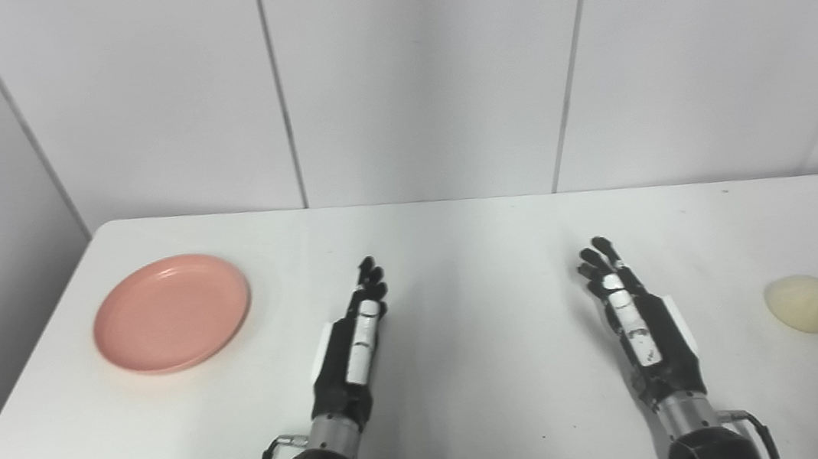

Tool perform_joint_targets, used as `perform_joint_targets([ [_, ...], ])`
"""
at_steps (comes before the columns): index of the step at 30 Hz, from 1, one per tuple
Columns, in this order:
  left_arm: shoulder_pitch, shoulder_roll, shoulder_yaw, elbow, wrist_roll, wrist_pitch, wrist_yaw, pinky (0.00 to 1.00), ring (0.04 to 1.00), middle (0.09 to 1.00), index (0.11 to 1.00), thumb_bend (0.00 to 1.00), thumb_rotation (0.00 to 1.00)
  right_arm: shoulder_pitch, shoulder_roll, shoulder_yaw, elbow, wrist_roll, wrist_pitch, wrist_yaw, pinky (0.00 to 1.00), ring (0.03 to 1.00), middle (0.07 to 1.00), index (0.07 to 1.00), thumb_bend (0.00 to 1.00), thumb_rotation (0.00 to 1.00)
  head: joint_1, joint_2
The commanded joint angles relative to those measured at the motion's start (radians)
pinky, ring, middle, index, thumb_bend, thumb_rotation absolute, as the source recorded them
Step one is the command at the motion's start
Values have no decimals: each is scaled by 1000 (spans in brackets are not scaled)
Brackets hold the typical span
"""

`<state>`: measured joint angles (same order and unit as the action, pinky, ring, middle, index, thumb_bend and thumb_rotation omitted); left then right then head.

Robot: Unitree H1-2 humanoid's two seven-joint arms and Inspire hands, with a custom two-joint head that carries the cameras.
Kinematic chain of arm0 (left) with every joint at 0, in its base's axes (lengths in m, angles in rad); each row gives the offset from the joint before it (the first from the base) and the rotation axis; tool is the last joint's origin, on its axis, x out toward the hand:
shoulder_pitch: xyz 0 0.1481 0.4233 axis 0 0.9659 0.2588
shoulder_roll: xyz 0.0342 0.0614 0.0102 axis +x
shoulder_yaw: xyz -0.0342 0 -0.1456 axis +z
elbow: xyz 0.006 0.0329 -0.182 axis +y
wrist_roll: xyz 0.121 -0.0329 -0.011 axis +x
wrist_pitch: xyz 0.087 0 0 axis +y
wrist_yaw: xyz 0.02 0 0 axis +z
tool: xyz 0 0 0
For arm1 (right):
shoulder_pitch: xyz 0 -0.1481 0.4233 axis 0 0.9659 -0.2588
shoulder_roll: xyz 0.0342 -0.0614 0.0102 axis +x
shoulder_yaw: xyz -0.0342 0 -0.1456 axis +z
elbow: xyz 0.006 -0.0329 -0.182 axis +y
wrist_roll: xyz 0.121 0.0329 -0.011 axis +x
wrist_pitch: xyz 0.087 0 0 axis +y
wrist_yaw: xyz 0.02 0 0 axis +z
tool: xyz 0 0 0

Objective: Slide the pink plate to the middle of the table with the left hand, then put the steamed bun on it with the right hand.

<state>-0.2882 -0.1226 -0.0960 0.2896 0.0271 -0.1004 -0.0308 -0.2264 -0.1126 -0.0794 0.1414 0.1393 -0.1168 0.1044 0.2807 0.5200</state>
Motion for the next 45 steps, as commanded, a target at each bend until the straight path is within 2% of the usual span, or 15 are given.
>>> perform_joint_targets([
  [1,19,-20,-7,64,-5,-41,3,1000,1000,1000,1000,531,1000,-11,-25,-19,24,13,-67,13,996,932,928,946,643,886,42,-13],
  [2,13,-24,-9,80,-1,-49,5,1000,1000,1000,1000,546,1000,-12,-30,-22,32,16,-74,15,998,932,926,946,644,889,72,-22],
  [5,-3,-29,-15,119,7,-75,5,1000,1000,1000,1000,618,1000,-14,-37,-32,46,34,-75,22,1000,934,921,943,637,899,98,-30],
  [8,-19,-44,-8,162,-3,-95,8,1000,1000,1000,1000,647,1000,-6,-40,-37,9,44,-31,20,1000,933,922,940,594,911,129,-38],
  [13,-41,-52,0,219,-16,-141,0,1000,1000,1000,1000,641,1000,2,-54,-35,-26,77,7,46,1000,965,944,965,560,910,138,-45],
  [21,-50,-55,7,241,-19,-163,-2,1000,1000,1000,1000,644,995,5,-52,-35,-53,72,35,36,1000,972,949,965,537,917,138,-55],
  [29,-50,-54,9,242,-22,-168,-5,1000,1000,1000,1000,613,985,9,-47,-33,-68,72,35,37,1000,977,952,976,508,952,130,-55],
  [34,-54,-51,7,249,-13,-179,0,1000,1000,1000,1000,653,995,12,-41,-32,-84,74,41,33,1000,977,953,978,458,961,129,-55],
  [38,-55,-49,7,250,-11,-182,1,1000,1000,1000,1000,651,1000,14,-42,-29,-98,66,56,30,1000,981,956,982,460,962,129,-55],
  [45,-36,-56,12,168,-8,-113,14,1000,1000,1000,1000,677,1000,17,-31,-27,-111,43,60,9,1000,975,950,979,471,951,119,-58],
])
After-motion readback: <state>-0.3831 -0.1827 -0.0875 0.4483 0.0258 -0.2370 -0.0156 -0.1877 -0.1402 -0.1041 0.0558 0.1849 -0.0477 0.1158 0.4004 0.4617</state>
